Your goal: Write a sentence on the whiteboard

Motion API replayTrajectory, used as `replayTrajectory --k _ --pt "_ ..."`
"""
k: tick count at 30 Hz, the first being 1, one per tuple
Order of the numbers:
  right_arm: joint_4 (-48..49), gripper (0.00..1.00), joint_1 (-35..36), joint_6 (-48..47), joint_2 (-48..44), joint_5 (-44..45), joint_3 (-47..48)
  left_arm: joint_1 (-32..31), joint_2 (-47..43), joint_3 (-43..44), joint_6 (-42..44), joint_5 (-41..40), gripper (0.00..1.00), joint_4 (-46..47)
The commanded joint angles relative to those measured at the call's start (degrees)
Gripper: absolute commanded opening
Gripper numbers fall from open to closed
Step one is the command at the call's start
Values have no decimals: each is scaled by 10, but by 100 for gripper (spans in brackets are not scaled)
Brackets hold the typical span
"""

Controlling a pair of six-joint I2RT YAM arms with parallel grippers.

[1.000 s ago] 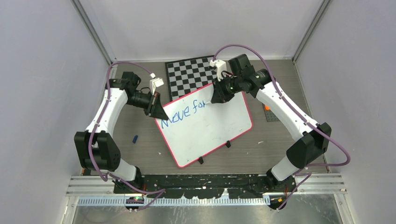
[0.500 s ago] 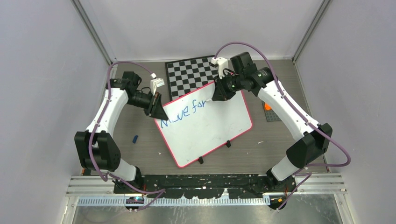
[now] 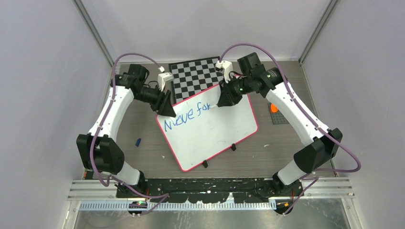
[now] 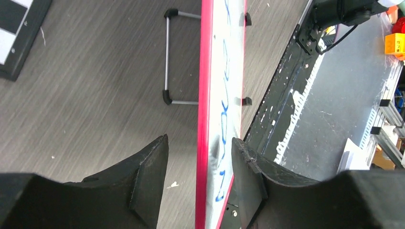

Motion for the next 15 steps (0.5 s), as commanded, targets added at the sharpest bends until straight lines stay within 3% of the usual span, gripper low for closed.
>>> replayTrajectory --k 1,4,7,15 --pt "-15 0 -1 -23 -32 -23 29 -29 25 40 -40 7 53 43" --pt "-15 0 -2 -26 -33 -15 27 -47 53 58 -59 15 53 55" --pt "-16 0 -2 -32 -35 -6 22 -62 77 77 -75 18 46 66" --pt "-16 0 -6 -60 -40 27 16 -88 118 110 -28 21 8 23"
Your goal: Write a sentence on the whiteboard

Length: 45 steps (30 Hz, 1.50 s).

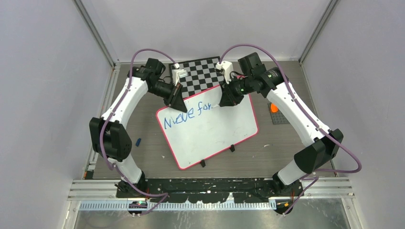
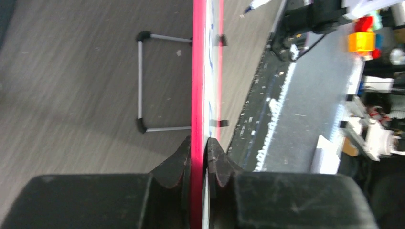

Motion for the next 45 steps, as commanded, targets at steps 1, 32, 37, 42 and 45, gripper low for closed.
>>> replayTrajectory --k 1,32,37,42,45 --pt "3 0 -6 -26 -36 18 10 -12 15 22 45 3 5 -13" --pt "59 0 -1 0 -10 62 -7 -36 26 14 66 -32 0 -44" --pt "64 0 0 -1 -3 68 -12 -37 25 11 66 -35 0 -44" --pt "64 0 0 -3 -4 82 -26 -37 24 9 67 -39 0 -43" --pt "64 0 0 -6 -12 86 -41 -37 24 7 69 -39 0 -43"
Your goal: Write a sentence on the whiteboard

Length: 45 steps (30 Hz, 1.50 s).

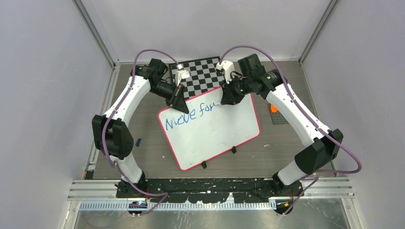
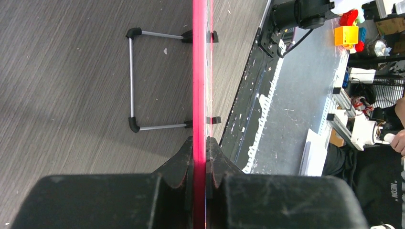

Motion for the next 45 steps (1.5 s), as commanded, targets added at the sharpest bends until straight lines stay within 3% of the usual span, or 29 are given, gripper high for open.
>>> replayTrajectory --k 1,21,45 --pt "26 0 2 -5 -10 27 -23 -22 1 -15 57 -65 0 -1" --pt "29 0 1 -2 4 52 20 -27 -4 -20 62 -73 0 -1" --pt "18 0 1 -9 -14 62 -14 -27 -11 -37 69 -74 0 3"
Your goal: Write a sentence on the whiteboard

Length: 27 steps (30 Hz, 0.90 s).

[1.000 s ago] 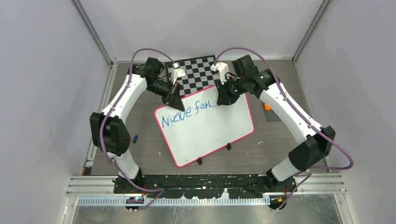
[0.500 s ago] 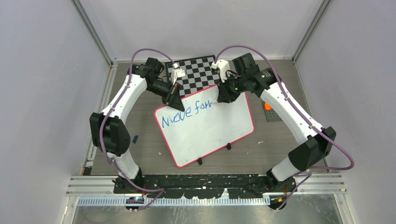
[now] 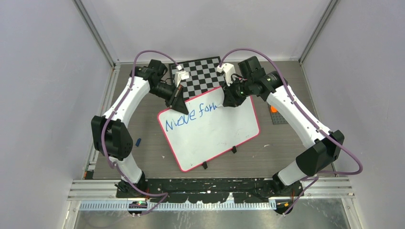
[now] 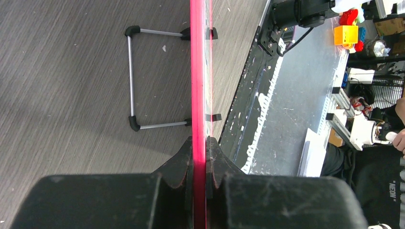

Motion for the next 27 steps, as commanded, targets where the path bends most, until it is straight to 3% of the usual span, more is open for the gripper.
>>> replayTrajectory --k 1,17,27 --pt "24 0 -2 -9 -2 36 13 -28 -3 -24 70 -72 0 2" --pt "14 0 -3 -11 17 40 61 -28 1 -22 73 -73 0 -1" --pt "-40 0 -3 -11 -5 -25 85 -28 0 -22 73 -74 0 -1"
